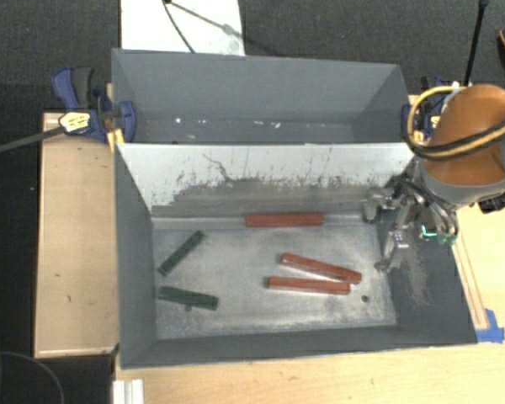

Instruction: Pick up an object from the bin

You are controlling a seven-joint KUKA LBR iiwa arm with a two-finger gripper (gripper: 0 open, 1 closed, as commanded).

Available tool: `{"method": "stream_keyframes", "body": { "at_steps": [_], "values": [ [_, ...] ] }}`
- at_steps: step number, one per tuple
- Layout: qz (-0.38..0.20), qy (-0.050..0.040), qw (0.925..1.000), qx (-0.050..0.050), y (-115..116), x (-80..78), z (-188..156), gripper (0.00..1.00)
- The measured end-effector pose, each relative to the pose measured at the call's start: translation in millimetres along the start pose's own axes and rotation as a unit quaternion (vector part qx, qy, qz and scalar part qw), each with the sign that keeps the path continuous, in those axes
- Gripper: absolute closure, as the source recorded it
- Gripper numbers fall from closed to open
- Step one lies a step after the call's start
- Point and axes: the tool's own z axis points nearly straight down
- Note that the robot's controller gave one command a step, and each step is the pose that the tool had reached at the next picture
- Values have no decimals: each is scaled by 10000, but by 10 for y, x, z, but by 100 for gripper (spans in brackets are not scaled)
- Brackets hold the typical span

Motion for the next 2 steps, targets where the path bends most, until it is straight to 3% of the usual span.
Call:
{"method": "stream_keyframes", "body": {
  "at_steps": [1, 2],
  "values": [
    [263, 4, 9997, -11, 528, 141, 782, 0],
    [260, -30, 9997, 4, 494, 119, 740, 100]
  ]
}}
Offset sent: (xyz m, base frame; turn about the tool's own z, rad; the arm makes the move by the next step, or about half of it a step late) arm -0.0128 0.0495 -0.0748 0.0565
